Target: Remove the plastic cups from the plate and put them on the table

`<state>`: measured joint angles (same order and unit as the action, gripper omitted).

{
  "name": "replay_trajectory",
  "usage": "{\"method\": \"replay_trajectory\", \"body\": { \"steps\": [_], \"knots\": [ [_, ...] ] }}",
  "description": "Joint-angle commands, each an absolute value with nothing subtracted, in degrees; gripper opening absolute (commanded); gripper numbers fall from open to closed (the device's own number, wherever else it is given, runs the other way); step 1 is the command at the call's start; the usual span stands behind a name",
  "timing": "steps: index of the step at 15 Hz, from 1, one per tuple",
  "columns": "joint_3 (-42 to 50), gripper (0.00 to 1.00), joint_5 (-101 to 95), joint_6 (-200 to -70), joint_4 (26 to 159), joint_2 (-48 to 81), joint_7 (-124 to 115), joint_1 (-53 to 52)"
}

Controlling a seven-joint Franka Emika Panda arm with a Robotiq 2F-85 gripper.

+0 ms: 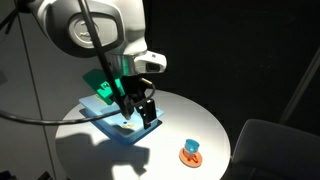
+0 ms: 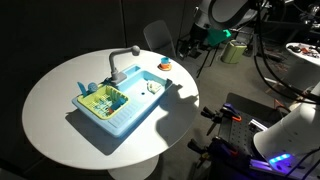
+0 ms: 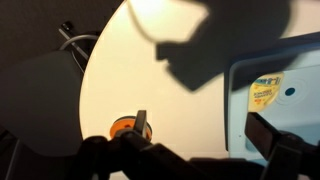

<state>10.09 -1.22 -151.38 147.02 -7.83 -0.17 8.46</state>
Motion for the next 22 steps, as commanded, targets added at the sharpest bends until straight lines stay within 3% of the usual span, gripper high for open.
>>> {"method": "replay_trajectory", "body": {
  "steps": [1,9,22],
  "knots": [
    [11.4,1.00,4.1,-154.4,145.2,-3.2,4.4,8.6],
    [12.1,1.00,14.6,-153.3,139.0,5.7,13.2,11.4],
    [10.5,1.00,13.9,-144.6,120.5,22.1,16.4,19.0]
  ]
}}
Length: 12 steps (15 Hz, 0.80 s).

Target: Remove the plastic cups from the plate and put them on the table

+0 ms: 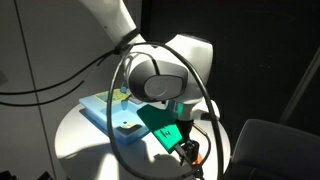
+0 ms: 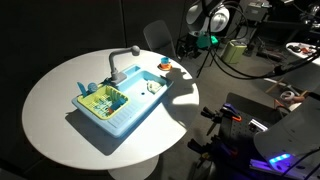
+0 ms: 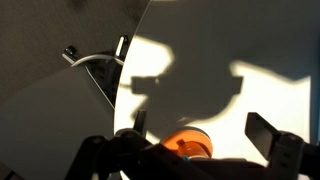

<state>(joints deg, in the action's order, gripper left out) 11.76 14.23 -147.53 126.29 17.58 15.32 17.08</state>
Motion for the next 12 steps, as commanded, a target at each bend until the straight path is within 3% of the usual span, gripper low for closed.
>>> {"method": "replay_trajectory", "body": {
  "steps": [1,12],
  "knots": [
    [10.3,1.00,13.7,-144.2,119.1,23.5,16.2,19.3],
    [9.4,1.00,10.4,-140.5,106.8,34.1,16.0,21.9]
  ]
}}
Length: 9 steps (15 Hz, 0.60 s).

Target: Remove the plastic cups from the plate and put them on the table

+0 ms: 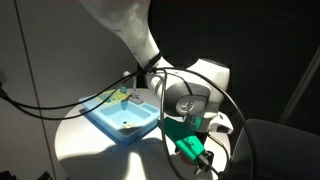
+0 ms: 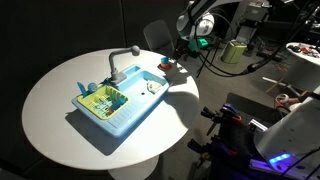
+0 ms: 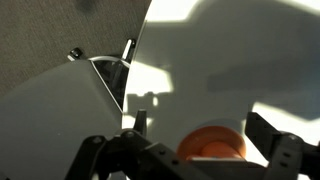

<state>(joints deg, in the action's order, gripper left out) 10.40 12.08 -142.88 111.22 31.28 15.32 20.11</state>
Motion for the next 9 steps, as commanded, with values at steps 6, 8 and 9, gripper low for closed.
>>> {"method": "replay_trajectory", "body": {
  "steps": [6,8,9],
  "knots": [
    [8.9,1.00,8.0,-139.8,101.6,39.1,15.7,22.4],
    [8.7,1.00,7.3,-139.5,100.0,40.6,15.6,22.2],
    [8.5,1.00,7.0,-139.4,99.3,41.2,15.5,22.1]
  ]
}}
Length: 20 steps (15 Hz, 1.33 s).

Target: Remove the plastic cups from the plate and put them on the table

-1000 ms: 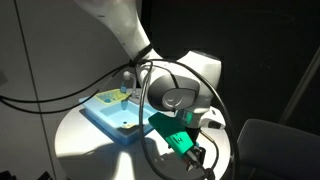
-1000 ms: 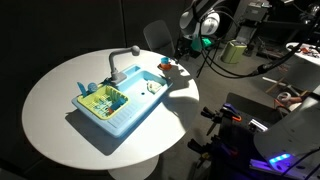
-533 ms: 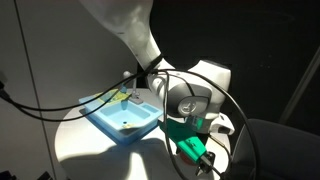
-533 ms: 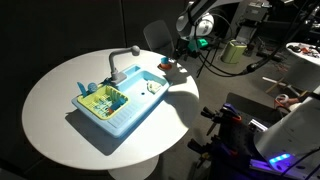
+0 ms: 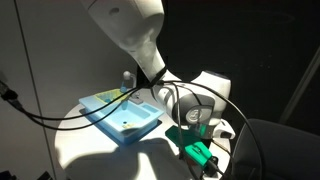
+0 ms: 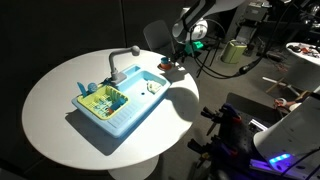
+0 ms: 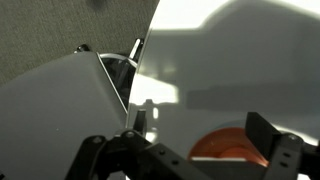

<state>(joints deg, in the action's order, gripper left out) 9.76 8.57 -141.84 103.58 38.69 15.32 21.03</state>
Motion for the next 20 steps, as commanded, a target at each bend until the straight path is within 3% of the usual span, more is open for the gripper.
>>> {"method": "replay_trajectory", "body": {
  "steps": [1,20],
  "knots": [
    [8.3,1.00,6.7,-139.2,98.7,41.8,15.6,21.9],
    [5.3,1.00,5.6,-137.3,96.0,45.7,15.8,21.3]
  ]
}}
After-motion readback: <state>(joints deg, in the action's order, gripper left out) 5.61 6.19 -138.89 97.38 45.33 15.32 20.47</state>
